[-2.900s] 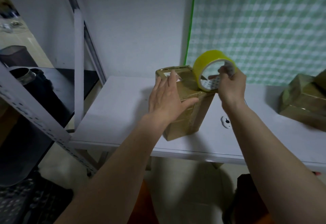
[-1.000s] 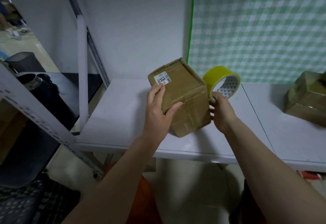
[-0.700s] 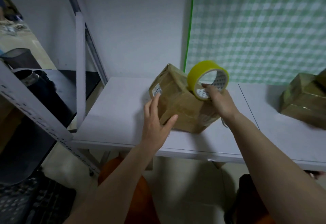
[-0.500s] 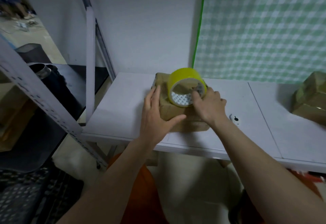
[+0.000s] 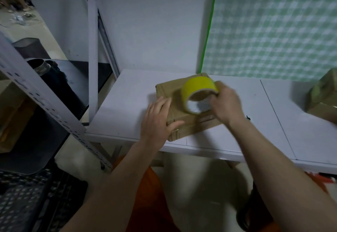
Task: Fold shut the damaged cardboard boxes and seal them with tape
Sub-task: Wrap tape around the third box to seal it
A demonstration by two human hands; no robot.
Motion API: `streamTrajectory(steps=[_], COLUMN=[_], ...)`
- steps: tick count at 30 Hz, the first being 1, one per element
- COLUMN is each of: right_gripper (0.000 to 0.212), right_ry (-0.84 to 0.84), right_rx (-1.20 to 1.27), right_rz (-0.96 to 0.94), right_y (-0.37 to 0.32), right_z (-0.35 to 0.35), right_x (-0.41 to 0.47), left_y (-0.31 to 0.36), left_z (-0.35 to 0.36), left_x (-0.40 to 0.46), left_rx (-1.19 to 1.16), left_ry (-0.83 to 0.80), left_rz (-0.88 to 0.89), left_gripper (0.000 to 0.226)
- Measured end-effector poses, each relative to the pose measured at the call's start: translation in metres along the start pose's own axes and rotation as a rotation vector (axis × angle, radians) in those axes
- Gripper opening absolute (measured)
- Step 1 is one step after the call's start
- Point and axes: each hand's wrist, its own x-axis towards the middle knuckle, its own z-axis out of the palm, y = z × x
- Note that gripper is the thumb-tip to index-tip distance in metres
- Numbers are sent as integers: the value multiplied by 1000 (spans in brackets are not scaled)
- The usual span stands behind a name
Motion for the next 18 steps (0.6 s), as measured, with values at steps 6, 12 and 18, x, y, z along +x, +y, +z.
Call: streamTrajectory(steps=[6, 12, 18], right_gripper=[14, 31, 25], right_ry=[42, 78, 101], right_rx=[196, 232, 220], right_rz=[100, 181, 110], right_y=[33, 37, 37], right_z=[-6, 8, 8], right_x=[16, 16, 15], left_y=[6, 41, 51], left_z=[-6, -13, 1], left_x=[1, 28, 33], left_rx=[25, 236, 12], left_ry=[-32, -75, -126], left_rz=[-19, -78, -144], left_gripper=[95, 119, 125])
